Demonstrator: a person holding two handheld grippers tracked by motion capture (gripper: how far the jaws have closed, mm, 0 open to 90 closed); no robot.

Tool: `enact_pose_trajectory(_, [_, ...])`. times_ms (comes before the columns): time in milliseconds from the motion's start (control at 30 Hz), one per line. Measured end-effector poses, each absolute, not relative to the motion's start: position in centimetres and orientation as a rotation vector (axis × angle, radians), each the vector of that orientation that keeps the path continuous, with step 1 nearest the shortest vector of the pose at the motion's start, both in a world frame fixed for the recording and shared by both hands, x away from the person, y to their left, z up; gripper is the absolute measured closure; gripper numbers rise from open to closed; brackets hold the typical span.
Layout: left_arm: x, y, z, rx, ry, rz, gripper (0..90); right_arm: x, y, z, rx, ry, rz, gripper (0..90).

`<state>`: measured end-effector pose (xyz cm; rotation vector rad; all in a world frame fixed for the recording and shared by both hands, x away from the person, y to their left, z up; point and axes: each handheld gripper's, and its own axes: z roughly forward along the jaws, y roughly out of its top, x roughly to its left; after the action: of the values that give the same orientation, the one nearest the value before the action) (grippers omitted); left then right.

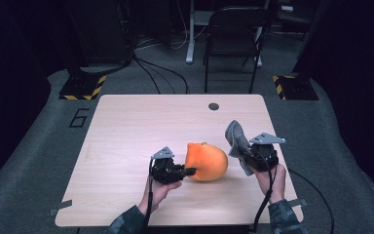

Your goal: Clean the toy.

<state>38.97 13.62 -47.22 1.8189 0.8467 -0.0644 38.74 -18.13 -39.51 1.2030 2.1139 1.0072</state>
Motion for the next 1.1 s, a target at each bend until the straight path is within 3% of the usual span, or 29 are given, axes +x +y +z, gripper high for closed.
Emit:
enact_pose_trajectory(267, [39.7, 13.5, -48.8, 1.813, 0.929, -0.112, 73.9, 36.3, -12.2, -37.5, 0.981, 2.198, 1.069, 77.0])
enact_pose_trajectory(500, [39.8, 13.1, -49.9, 1.828, 0.953, -0.133, 73.7, 36.1, -6.8, -40.8, 0.857, 2.313, 0.939, 76.8])
enact_pose_trajectory(733, [39.8, 12.9, -49.9, 1.832, 0.952, -0.117, 73.2, 36.9, -7.3, -42.1, 0.870, 2.297, 0.873, 77.2])
enact_pose_trajectory(1100, [39.7, 12.8, -50.0, 1.840, 0.932, -0.108, 72.7, 38.6, -11.6, -43.1, 1.042, 2.265, 0.810, 77.3])
